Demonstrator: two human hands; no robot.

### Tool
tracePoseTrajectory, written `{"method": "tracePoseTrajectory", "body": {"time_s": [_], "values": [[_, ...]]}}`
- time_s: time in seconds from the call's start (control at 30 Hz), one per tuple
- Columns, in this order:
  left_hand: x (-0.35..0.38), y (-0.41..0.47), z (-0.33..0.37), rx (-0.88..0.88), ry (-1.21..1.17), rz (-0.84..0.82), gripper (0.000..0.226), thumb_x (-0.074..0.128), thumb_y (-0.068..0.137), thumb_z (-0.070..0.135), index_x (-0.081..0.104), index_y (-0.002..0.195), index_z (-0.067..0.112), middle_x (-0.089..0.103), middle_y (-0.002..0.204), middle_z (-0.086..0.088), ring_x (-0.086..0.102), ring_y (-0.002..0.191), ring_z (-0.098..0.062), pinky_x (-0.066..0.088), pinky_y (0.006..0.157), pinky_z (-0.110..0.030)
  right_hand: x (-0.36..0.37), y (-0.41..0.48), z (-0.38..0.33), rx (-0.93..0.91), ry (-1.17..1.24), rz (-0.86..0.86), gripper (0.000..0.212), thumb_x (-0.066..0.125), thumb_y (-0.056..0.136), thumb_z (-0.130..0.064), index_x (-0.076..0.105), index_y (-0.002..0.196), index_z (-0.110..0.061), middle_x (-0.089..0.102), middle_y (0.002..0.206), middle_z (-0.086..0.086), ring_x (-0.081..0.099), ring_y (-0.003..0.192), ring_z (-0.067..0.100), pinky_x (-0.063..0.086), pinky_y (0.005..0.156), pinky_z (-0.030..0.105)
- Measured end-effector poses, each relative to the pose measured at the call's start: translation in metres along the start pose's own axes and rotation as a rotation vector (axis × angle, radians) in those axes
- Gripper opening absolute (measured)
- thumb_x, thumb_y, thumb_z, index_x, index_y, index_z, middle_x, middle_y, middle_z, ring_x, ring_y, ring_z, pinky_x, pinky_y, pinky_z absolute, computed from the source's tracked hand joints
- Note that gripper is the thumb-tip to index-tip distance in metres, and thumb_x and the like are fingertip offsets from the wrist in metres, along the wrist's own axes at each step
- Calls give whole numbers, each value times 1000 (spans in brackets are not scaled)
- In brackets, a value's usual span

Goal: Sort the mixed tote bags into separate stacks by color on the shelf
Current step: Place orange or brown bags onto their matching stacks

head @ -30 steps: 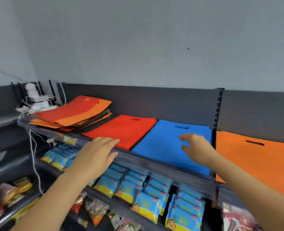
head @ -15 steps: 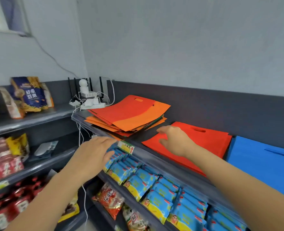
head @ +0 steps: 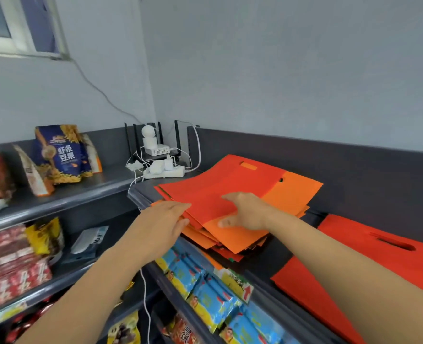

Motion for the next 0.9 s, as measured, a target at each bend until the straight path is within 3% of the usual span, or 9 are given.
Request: {"method": "tracePoseTrajectory", "body": {"time_s": [0.1,0.2,0.33,0.4,0.53,0.63,0.73,0.8,0.9], "values": [[16,24,-17,14,-49,-42,50,37,99,41,31,146,26,38,147,4,33,135,-11,25,107,-23,21,21,5,-19,-20,-125,87,64,82,-48,19,150,-18,19,157,3,21,143,19,18,116,29],[38,49,-35,35,-63,-120,60,35,92,56,29,146,30,32,151,-1,29,138,-14,24,112,-29,32,34,15,58,-5,-153,85,59,81,-58,21,149,-24,27,154,-1,28,140,19,23,115,31],[71,71,-46,123,-100,-302,98,10,64,91,25,145,38,26,154,-1,26,140,-21,23,114,-38,16,44,16,126,-104,123,48,53,90,-44,49,135,-28,52,138,-4,46,128,20,36,105,32],[75,81,-45,219,-131,-327,106,7,58,94,29,144,37,32,151,4,31,137,-17,25,113,-35,12,44,14,166,-95,208,31,48,94,-31,61,122,-31,60,129,-5,52,120,21,40,100,32],[67,105,-48,363,-159,-193,48,40,88,62,53,125,35,59,124,10,52,117,-16,44,93,-36,-2,41,20,242,85,284,19,52,93,-18,71,97,-17,70,102,2,59,100,22,42,87,30],[50,119,-45,417,-123,-6,31,37,96,47,57,94,23,64,93,4,59,96,-24,46,71,-37,-35,13,35,385,237,556,31,54,94,-27,58,66,-14,54,66,-2,48,68,14,33,67,29],[22,118,-17,572,-200,236,29,36,95,36,64,98,28,70,88,4,66,83,-27,49,58,-36,-52,-33,60,602,628,802,42,46,92,-52,66,103,-17,62,85,-2,57,83,13,43,80,29],[7,103,17,733,-251,337,34,41,83,25,70,101,30,73,84,5,69,69,-25,54,49,-36,-41,-62,76,766,1060,786,54,47,86,-63,58,118,-21,62,105,6,62,97,22,52,85,35],[2,80,75,889,-227,412,42,39,73,18,74,95,27,73,76,8,68,59,-21,52,46,-30,-39,-105,82,782,1182,690,33,66,85,-26,63,114,-11,70,100,6,69,83,20,57,70,30]]}}
Point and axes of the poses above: each hand's wrist, its own y-axis towards the middle knuckle, its own x-axis out of the palm, z = x × y, the point moved 9 cm from there along y, towards the middle knuckle
